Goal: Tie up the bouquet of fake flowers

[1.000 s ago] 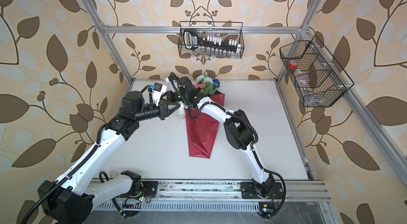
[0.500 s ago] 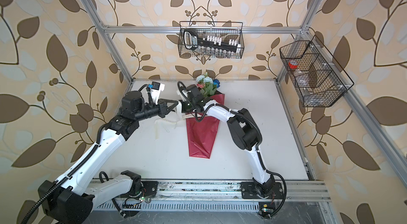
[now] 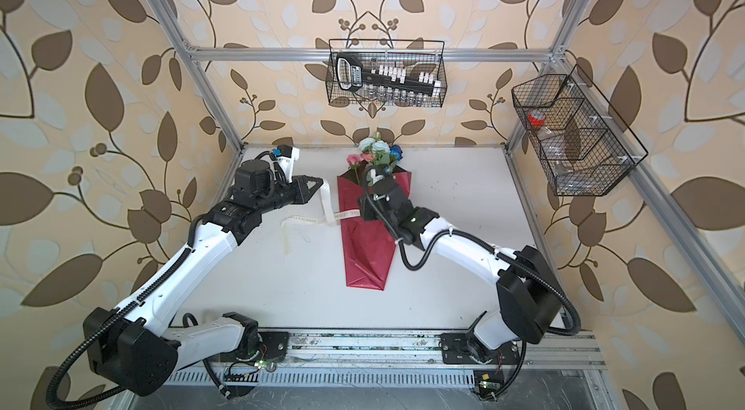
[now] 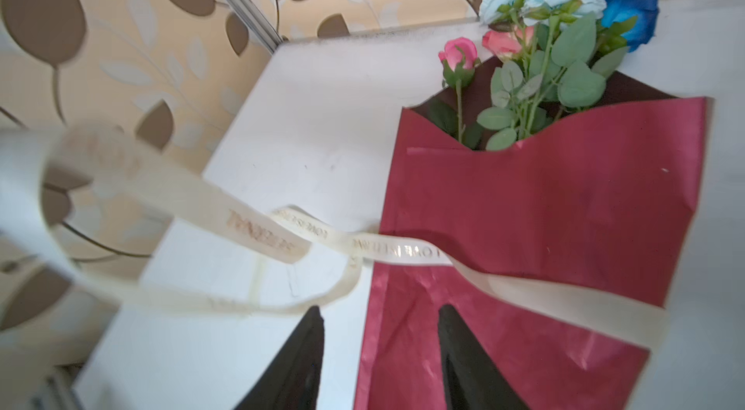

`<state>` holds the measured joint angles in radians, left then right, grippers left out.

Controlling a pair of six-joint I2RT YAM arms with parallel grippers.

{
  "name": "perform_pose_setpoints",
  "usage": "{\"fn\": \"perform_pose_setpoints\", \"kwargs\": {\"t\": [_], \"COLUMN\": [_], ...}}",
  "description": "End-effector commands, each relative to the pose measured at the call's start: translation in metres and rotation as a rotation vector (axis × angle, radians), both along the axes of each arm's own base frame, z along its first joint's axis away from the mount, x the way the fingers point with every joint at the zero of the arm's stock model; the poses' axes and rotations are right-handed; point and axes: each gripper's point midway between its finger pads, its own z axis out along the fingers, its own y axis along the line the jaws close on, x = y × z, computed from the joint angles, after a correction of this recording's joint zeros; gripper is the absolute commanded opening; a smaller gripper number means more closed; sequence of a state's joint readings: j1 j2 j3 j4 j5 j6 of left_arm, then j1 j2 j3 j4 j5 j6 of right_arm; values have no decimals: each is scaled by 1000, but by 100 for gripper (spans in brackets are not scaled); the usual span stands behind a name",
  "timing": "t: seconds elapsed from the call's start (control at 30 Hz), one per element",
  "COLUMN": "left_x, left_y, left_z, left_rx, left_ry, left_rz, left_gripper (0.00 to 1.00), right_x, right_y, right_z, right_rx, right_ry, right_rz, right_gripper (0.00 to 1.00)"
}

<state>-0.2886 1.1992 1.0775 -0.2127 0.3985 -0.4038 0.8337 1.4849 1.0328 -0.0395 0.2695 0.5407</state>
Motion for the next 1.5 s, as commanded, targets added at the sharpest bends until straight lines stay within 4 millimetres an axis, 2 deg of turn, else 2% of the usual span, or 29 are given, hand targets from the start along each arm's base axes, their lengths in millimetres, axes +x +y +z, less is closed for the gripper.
{"fn": "perform_pose_setpoints", "kwargs": {"t": [0.0, 0.07, 0.13, 0.23, 0.3, 0.33, 0.47, 0.6, 0.7, 0.83, 0.93, 1.07, 1.37, 1.47], "left_x": [15, 22, 27, 34, 36, 37, 39, 39, 41, 40, 37, 35, 35, 36], "left_y": [8, 7, 7, 7, 5, 6, 6, 7, 16, 13, 9, 14, 10, 8], "left_z": [10, 6, 4, 4, 5, 5, 6, 6, 1, 3, 0, -6, -12, -13], "left_rx": [-16, -37, -49, -63, -72, -76, -80, -77, -8, 63, 142, 219, 227, 218], "left_ry": [35, 78, 108, 130, 136, 137, 141, 136, 126, 83, 70, 66, 68, 72], "left_rz": [81, 91, 101, 105, 102, 105, 107, 103, 128, 43, -31, -51, -85, -89], "left_gripper": [0, 0, 0, 0, 0, 0, 0, 0, 0, 0, 0, 0, 0, 0], "right_x": [-28, -54, -73, -86, -86, -83, -66, -49, -35, -18, -7, 6, 23, 30], "right_y": [-4, 13, 40, 88, 119, 133, 182, 218, 230, 240, 245, 253, 270, 267], "right_z": [9, 4, -6, -34, -51, -67, -89, -104, -113, -129, -144, -158, -187, -199], "right_rx": [-141, -176, -193, -226, -259, -304, -385, -428, -426, -431, -425, -431, -422, -411], "right_ry": [-175, -213, -221, -148, -106, -86, -86, -96, -98, -92, -72, -62, -51, -15], "right_rz": [-97, -53, 36, 180, 256, 279, 319, 343, 339, 350, 367, 383, 440, 445], "right_gripper": [47, 47, 47, 49, 49, 50, 56, 65, 76, 87, 88, 89, 90, 85]}}
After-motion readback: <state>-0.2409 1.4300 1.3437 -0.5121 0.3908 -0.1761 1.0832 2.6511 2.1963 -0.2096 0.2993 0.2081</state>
